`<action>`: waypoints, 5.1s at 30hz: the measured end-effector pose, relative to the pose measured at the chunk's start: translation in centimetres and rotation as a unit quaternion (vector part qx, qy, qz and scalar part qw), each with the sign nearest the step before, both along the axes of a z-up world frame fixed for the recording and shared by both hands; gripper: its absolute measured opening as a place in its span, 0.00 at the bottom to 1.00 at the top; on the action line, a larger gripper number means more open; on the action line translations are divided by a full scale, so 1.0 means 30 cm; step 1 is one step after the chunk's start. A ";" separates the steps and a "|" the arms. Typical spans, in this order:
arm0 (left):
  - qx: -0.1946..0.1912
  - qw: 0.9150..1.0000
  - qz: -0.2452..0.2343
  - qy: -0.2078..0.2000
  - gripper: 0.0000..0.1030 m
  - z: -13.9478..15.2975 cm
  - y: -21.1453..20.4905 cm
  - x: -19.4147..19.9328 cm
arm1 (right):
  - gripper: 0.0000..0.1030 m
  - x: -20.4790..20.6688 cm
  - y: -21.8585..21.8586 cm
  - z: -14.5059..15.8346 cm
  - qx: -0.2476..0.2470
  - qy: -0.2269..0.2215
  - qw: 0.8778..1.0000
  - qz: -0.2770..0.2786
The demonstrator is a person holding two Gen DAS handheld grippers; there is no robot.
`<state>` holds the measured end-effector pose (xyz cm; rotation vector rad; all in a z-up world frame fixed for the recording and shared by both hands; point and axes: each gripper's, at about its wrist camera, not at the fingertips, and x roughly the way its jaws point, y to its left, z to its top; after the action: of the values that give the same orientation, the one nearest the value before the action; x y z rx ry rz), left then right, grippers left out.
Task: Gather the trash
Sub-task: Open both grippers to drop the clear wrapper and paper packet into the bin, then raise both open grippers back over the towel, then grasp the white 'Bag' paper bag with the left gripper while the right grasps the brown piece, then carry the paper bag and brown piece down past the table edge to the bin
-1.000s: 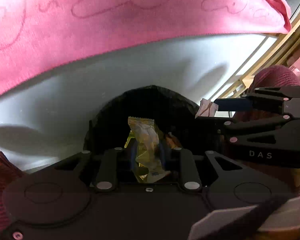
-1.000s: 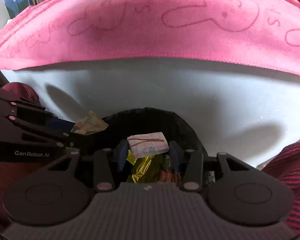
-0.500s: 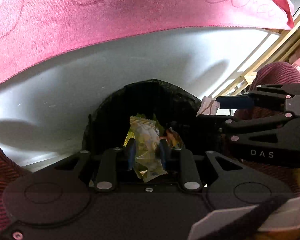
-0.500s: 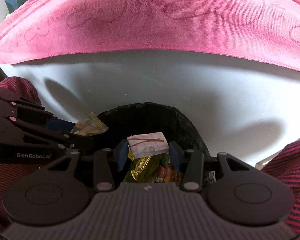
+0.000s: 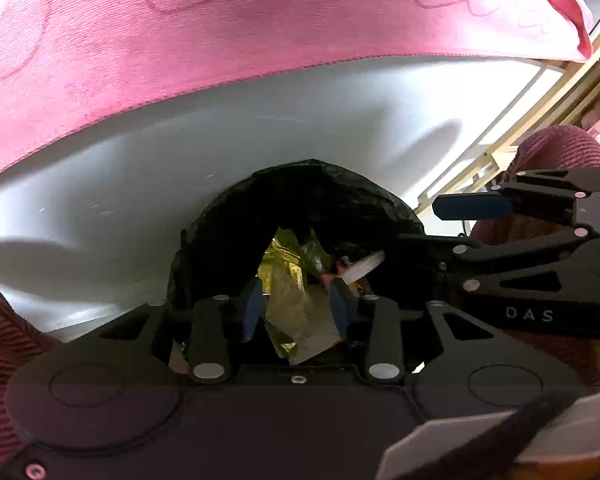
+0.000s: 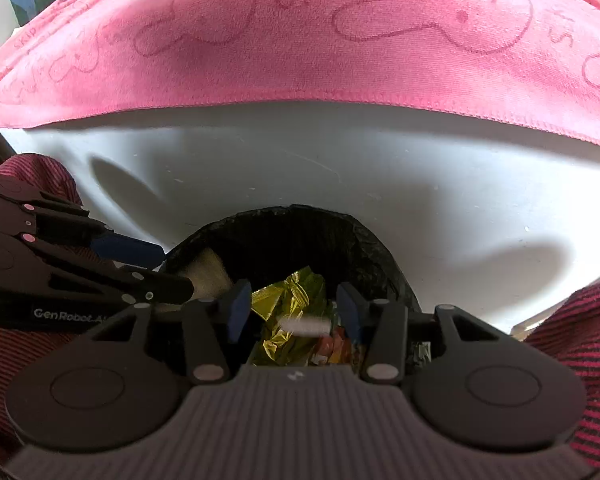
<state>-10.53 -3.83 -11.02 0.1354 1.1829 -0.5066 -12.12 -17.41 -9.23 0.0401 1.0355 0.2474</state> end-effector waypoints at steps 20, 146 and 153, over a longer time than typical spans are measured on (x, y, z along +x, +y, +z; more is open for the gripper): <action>-0.014 0.998 0.008 -0.056 0.58 0.127 0.027 0.010 | 0.71 0.020 -0.038 0.118 0.023 -0.047 0.999 -0.005; -0.170 0.947 0.088 -0.257 0.24 0.532 0.134 0.179 | 0.35 0.256 -0.079 0.373 0.032 -0.217 0.975 -0.018; -0.153 0.955 0.065 -0.244 0.24 0.553 0.150 0.043 | 0.35 0.143 -0.080 0.365 0.036 -0.208 0.977 -0.021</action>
<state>-9.25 0.67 5.57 -0.0816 0.6154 -0.4976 -7.82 -19.82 1.72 0.0713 0.6071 0.2423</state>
